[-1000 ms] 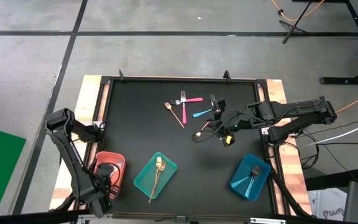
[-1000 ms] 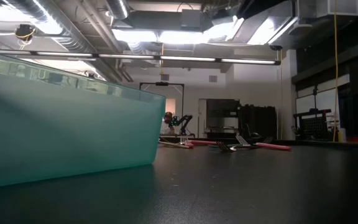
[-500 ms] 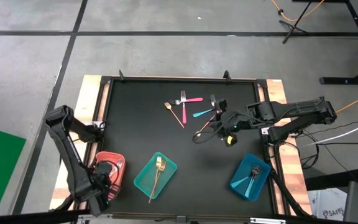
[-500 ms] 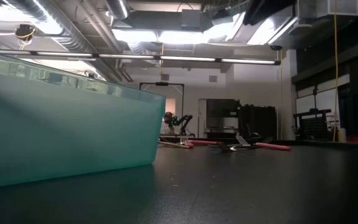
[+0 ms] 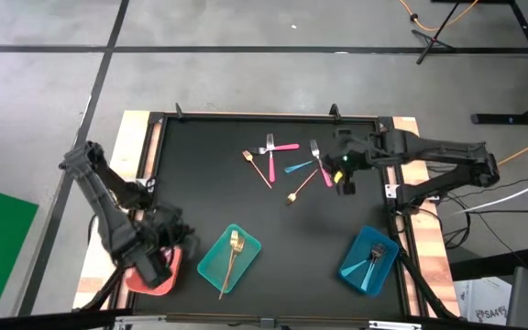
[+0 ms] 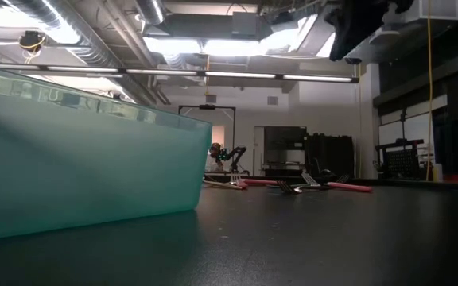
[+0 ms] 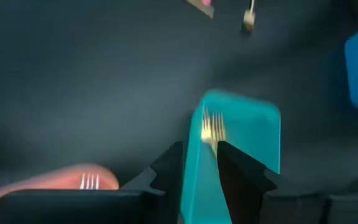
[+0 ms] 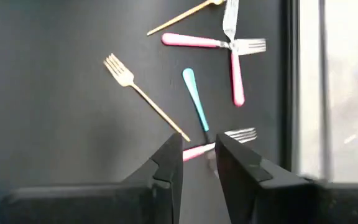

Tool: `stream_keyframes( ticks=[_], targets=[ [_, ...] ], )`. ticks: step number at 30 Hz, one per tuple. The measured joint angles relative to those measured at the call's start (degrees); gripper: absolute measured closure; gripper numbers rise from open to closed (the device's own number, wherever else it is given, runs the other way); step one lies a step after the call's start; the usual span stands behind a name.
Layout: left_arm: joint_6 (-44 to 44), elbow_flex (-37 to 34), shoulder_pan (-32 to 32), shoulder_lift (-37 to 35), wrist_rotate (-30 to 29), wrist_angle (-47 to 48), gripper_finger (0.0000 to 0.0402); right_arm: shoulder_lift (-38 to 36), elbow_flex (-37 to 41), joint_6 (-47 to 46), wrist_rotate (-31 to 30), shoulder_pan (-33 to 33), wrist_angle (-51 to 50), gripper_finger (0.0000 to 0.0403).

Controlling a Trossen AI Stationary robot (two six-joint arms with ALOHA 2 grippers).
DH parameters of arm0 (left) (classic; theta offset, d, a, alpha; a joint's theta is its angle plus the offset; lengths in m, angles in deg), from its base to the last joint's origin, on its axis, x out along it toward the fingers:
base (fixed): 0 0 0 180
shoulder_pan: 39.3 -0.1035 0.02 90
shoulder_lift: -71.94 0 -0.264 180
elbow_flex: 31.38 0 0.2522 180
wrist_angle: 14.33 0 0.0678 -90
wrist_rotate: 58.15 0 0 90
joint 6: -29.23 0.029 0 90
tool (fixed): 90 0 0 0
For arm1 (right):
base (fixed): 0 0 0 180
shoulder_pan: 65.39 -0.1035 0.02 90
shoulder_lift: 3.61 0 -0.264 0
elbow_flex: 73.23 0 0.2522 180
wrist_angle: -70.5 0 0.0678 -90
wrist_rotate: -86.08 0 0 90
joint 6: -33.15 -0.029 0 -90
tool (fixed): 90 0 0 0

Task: Sort silverware by color (type)
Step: Put the pink fork into the orange bin

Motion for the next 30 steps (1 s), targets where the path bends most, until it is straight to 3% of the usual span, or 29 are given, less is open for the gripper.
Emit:
stream_keyframes(
  ticks=[4, 10, 19, 24, 30],
  targets=[
    [9.2, 0.0, -6.9, -1.1, -1.7, -0.1, 0.031, -0.1, 2.0, -6.6, 2.9, 5.1, 0.4, 0.032],
    [31.8, 0.0, -18.4, -2.7, 0.8, -0.4, 0.031, -0.4, 11.9, -13.5, 2.9, 12.2, 4.9, 0.032],
    [59.9, 0.0, -36.7, -3.3, 4.9, -4.1, 0.031, -0.1, 27.4, -28.6, 3.4, 20.3, 28.8, 0.032],
    [70.6, 0.0, -42.8, -3.3, 5.6, -12.3, 0.031, 0.8, 31.8, -32.8, 3.4, 23.1, 36.4, 0.032],
    [80.4, 0.0, -47.0, -3.3, 11.4, -20.7, 0.031, 3.7, 33.2, -33.9, 3.4, 23.5, 38.8, 0.032]
  ],
)
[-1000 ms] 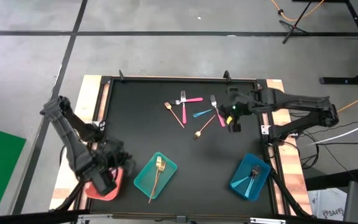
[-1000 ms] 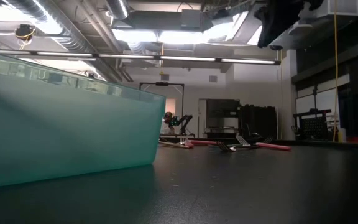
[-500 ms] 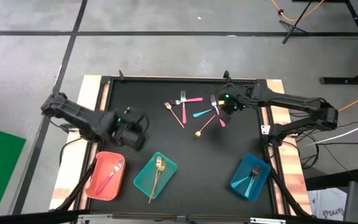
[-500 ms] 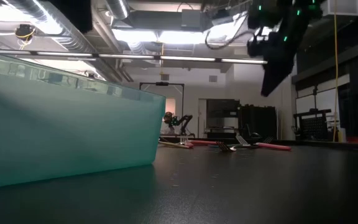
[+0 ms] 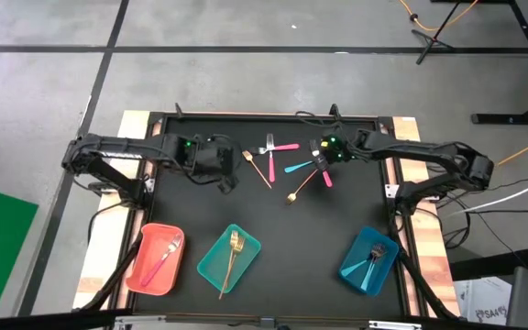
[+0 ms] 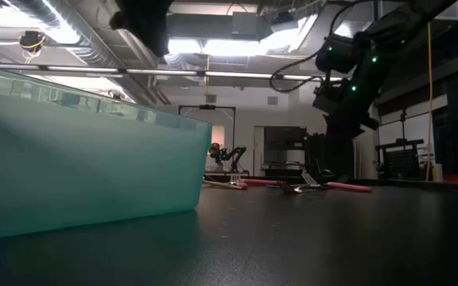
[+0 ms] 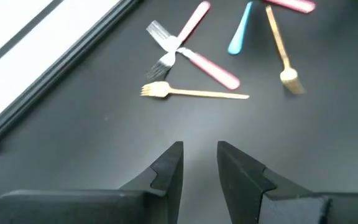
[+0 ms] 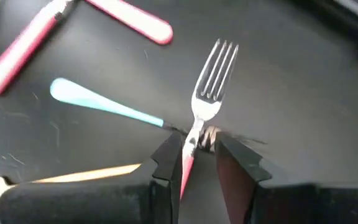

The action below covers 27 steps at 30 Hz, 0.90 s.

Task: Sort silverware by color (type)
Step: Put the pink fork into the orange bin

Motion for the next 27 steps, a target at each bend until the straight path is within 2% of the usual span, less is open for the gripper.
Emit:
stream_keyframes(
  ticks=[4, 14, 27],
  targets=[
    [1.8, 0.0, -1.1, 0.0, 0.8, -2.8, 0.031, 3.5, 0.0, -1.2, 0.0, 0.0, 2.0, 0.032],
    [1.7, 0.0, -1.3, 0.0, 0.9, -2.8, 0.031, 11.2, 0.0, -1.3, 0.0, 0.0, 3.3, 0.032],
    [1.6, 0.0, -1.3, 0.0, 0.9, -2.7, 0.031, 14.9, -0.1, -1.3, 0.1, 0.0, 3.8, 0.032]
  ],
)
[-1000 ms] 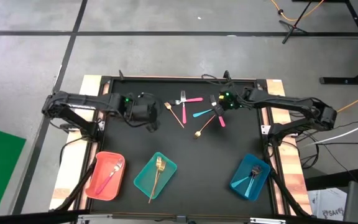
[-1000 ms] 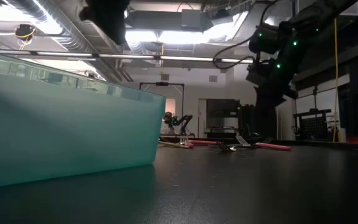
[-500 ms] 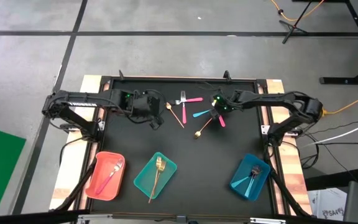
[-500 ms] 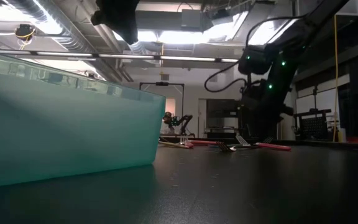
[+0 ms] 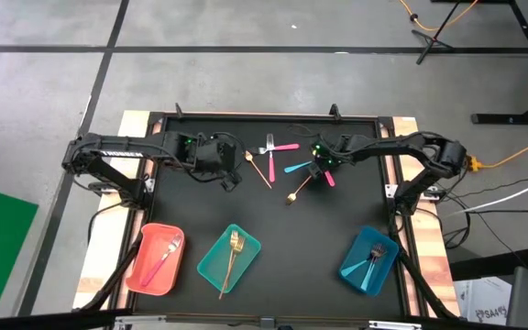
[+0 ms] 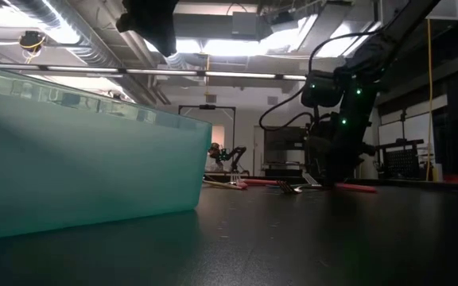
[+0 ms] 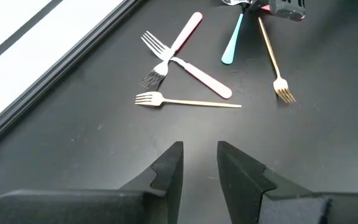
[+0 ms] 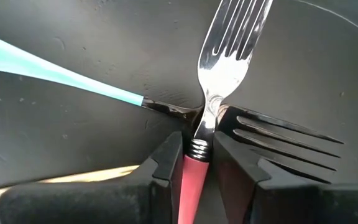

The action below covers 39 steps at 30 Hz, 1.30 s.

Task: Sort silverware by color (type)
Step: Put the pink fork into the orange bin

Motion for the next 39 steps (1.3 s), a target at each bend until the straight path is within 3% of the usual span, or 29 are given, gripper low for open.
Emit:
stream_keyframes(
  ticks=[13, 24, 39],
  targets=[
    [-0.1, 0.0, 0.0, 0.0, 0.1, 0.1, 0.031, 0.2, 0.0, 0.0, 0.5, 0.0, -0.1, 0.0323],
    [-0.1, 0.0, 0.0, 0.0, 0.2, 0.1, 0.031, 0.2, 0.0, 0.0, -0.6, 0.0, -0.2, 0.0393],
    [-0.1, 0.0, 0.0, 0.0, 0.2, 0.1, 0.031, 0.2, 0.1, 0.7, 1.4, 0.0, 2.7, 0.0399]
  ],
)
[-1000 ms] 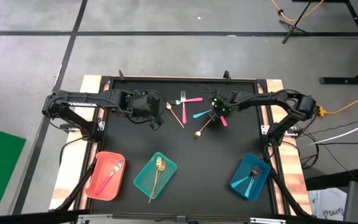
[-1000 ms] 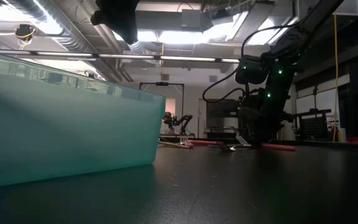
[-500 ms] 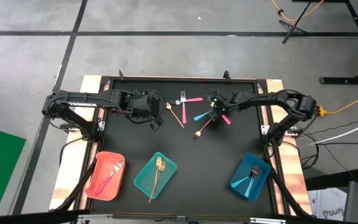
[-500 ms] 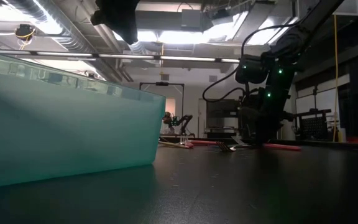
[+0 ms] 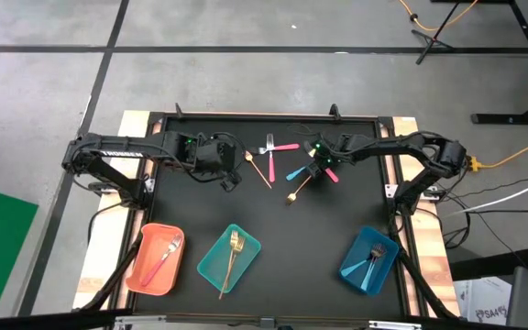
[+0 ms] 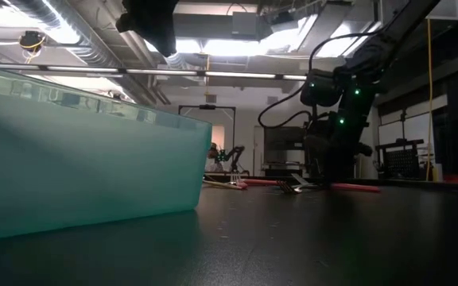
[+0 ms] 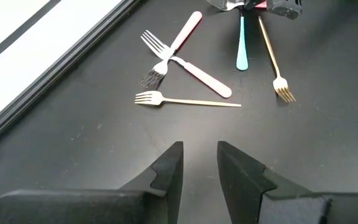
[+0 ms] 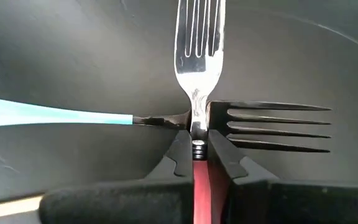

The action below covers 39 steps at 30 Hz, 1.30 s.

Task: Sort silverware by color (type)
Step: Put the pink fork into the orange bin

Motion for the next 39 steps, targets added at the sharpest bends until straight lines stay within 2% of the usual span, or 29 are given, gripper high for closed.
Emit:
stream_keyframes(
  ticks=[15, 19, 24, 33, 39],
  targets=[
    [0.0, 0.0, 0.0, 0.0, 0.0, 0.0, 0.031, 0.1, -8.6, 3.0, 13.0, 0.0, 1.0, 0.0401],
    [-0.7, 0.0, 0.0, 0.0, -0.1, -0.3, 0.031, 0.1, -10.8, 2.9, 18.7, 0.0, 7.2, 0.0401],
    [-3.9, 0.0, 0.0, 0.0, -1.6, -2.5, 0.031, 0.1, -12.0, -0.2, 24.4, -0.1, 21.5, 0.0401],
    [-4.6, 0.0, 0.0, 0.0, -9.3, -11.2, 0.031, 0.1, -12.1, -8.3, 24.4, -0.5, 44.0, 0.04],
    [-4.5, 0.0, -0.1, 0.0, -11.8, -13.9, 0.031, 0.0, -12.1, -9.2, 19.4, -3.2, 53.7, 0.0401]
  ],
)
